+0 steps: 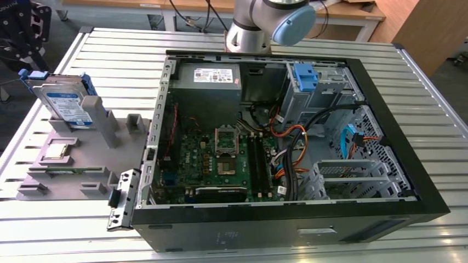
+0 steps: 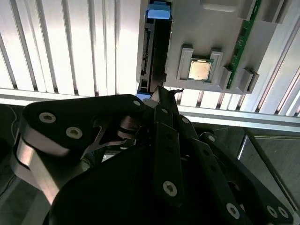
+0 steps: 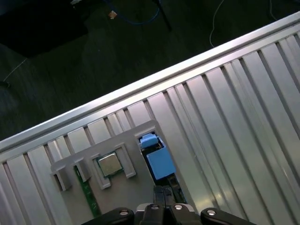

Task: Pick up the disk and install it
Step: 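Pick up the disk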

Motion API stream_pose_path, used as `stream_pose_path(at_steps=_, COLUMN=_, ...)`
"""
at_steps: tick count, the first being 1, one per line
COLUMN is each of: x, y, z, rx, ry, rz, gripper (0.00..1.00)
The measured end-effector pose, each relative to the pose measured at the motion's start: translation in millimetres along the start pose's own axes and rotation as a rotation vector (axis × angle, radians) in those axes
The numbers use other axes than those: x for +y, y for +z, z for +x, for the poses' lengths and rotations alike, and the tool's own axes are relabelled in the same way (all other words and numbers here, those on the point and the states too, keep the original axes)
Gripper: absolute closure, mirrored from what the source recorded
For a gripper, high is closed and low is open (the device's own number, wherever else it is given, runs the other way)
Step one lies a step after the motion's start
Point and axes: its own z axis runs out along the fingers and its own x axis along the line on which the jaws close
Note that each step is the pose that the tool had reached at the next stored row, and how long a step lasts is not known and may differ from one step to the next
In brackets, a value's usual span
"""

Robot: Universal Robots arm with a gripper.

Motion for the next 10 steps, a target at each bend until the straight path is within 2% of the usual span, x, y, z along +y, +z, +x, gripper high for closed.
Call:
stream_pose_path(at_steps=7, x=0.0, y=0.5, z=0.0, rx=0.0042, ry=-0.104, rz=-0.0031, gripper=0.89)
stream_pose_path(at_steps=10, x=-0.1, y=1.3, z=0.0, rx=0.0038, ry=-0.135, rz=0.0008, gripper=0.89)
